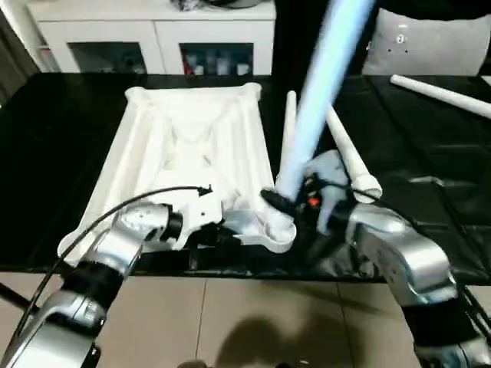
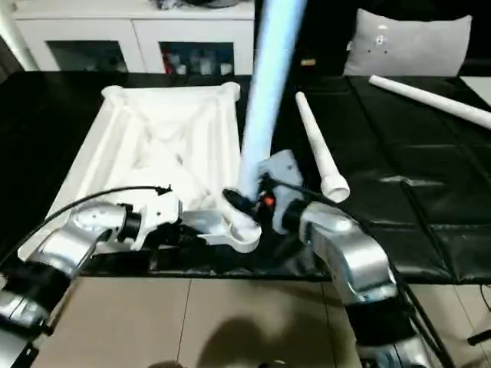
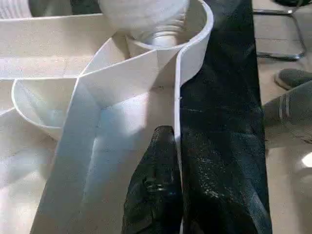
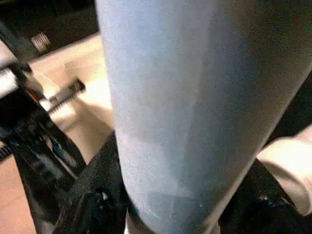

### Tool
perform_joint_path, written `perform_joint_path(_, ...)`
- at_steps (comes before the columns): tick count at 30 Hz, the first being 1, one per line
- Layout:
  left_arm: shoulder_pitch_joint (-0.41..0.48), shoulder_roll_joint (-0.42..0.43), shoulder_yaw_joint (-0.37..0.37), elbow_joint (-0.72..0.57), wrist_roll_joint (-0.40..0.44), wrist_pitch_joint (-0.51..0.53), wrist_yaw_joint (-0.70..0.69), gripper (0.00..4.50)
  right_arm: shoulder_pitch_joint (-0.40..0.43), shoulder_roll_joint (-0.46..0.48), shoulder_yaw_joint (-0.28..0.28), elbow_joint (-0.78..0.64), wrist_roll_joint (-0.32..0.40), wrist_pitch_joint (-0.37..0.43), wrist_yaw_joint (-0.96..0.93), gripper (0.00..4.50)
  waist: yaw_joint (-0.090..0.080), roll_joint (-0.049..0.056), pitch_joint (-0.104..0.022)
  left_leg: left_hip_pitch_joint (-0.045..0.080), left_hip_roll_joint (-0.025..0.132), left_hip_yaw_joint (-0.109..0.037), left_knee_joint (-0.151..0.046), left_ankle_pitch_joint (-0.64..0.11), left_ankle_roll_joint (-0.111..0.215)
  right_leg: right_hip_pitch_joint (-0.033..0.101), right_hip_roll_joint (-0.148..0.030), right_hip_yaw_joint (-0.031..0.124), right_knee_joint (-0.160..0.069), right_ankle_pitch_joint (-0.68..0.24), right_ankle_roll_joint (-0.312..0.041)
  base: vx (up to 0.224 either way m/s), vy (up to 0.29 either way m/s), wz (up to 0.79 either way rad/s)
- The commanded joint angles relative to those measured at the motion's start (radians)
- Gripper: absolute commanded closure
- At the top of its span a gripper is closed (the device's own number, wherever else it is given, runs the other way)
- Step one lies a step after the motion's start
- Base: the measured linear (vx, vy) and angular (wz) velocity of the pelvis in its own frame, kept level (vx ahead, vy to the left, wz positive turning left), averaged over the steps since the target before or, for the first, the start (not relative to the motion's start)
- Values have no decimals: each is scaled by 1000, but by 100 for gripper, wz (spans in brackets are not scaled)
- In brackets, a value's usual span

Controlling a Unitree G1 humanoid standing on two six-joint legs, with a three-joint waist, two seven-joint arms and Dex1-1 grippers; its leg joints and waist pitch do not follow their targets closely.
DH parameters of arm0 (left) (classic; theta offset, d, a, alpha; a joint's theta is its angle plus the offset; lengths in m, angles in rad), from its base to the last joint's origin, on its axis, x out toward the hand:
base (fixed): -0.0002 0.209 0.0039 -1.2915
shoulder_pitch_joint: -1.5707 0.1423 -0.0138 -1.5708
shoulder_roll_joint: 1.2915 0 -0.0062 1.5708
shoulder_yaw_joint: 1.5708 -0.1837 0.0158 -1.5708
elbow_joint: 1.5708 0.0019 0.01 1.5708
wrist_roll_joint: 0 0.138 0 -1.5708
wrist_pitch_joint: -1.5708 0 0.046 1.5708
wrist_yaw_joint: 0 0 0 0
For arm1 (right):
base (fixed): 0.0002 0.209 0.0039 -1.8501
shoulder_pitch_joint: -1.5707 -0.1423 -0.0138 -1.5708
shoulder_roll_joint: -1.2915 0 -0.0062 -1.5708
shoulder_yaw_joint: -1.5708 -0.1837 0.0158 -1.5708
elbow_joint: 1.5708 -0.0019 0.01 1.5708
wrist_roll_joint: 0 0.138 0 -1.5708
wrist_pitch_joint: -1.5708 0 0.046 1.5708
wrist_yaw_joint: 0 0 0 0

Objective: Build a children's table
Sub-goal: Insert table leg to table base

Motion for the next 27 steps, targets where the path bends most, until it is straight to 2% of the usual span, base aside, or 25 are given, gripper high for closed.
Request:
perform_joint_path(1, 28, 10, 25, -11, 22, 61, 80, 450, -25, -4, 7, 18, -8, -18, 12, 260, 5, -22, -66, -9, 91, -25, -69, 61, 98, 70, -141, 81, -69, -239, -78, 0, 0, 0)
perform_joint_path(3, 34, 11, 24, -32, 29, 83, 98, 450, -33, -4, 13, 31, -10, -21, 20, 260, 3, -21, -66, -7, 93, -27, -69, 50, 92, 69, -141, 81, -70, -247, -82, 0, 0, 0)
perform_joint_path(5, 54, 16, 14, -89, 38, 140, 108, 450, -48, -4, 28, 70, -24, -39, 38, 260, 1, -30, -66, -7, 93, -25, -70, 45, 85, 70, -142, 82, -69, -243, -86, 0, 0, 0)
perform_joint_path(7, 65, 20, 6, -117, 40, 171, 97, 450, -54, -2, 33, 85, -27, -44, 47, 260, 0, -29, -67, -4, 94, -25, -69, 45, 80, 69, -142, 83, -66, -231, -98, 0, 0, 0)
perform_joint_path(8, 68, 21, 3, -127, 41, 181, 94, 450, -57, -1, 35, 92, -29, -46, 51, 260, 0, -34, -66, -6, 93, -26, -70, 50, 84, 70, -141, 83, -65, -219, -104, 0, 0, 0)
perform_joint_path(12, 77, 29, -11, -160, 36, 216, 72, 450, -63, -7, 50, 102, -35, -50, 72, 260, 0, -34, -67, -4, 96, -26, -69, 57, 88, 71, -142, 84, -59, -178, -120, 0, 0, 0)
perform_joint_path(15, 94, 44, -23, -206, 3, 199, 15, 450, -72, 0, 46, 139, -44, -72, 72, 260, -2, -35, -69, -7, 95, -26, -68, 61, 89, 73, -144, 84, -56, -152, -135, 0, 0, 0)
perform_joint_path(18, 99, 52, -34, -230, 2, 204, -6, 450, -79, 11, 37, 163, -35, -70, 82, 260, -4, -35, -67, -6, 92, -25, -68, 52, 93, 73, -141, 83, -60, -174, -128, 0, 0, 0)
perform_joint_path(21, 91, 44, -33, -210, 4, 165, -3, 450, -80, 10, 47, 177, -32, -58, 111, 260, -4, -38, -65, -4, 89, -24, -69, 31, 91, 72, -138, 82, -70, -232, -108, 0, 0, 0)
perform_joint_path(24, 77, 35, -34, -185, 8, 150, 3, 450, -79, 12, 50, 198, -30, -52, 129, 260, -3, -38, -65, -3, 91, -24, -70, 26, 85, 70, -138, 82, -70, -239, -106, 0, 0, 0)
perform_joint_path(27, 64, 27, -33, -169, 9, 137, 19, 450, -79, 28, 20, 239, -9, -54, 133, 260, 0, -38, -65, -1, 92, -24, -71, 20, 78, 71, -140, 83, -70, -240, -109, 0, 0, 0)
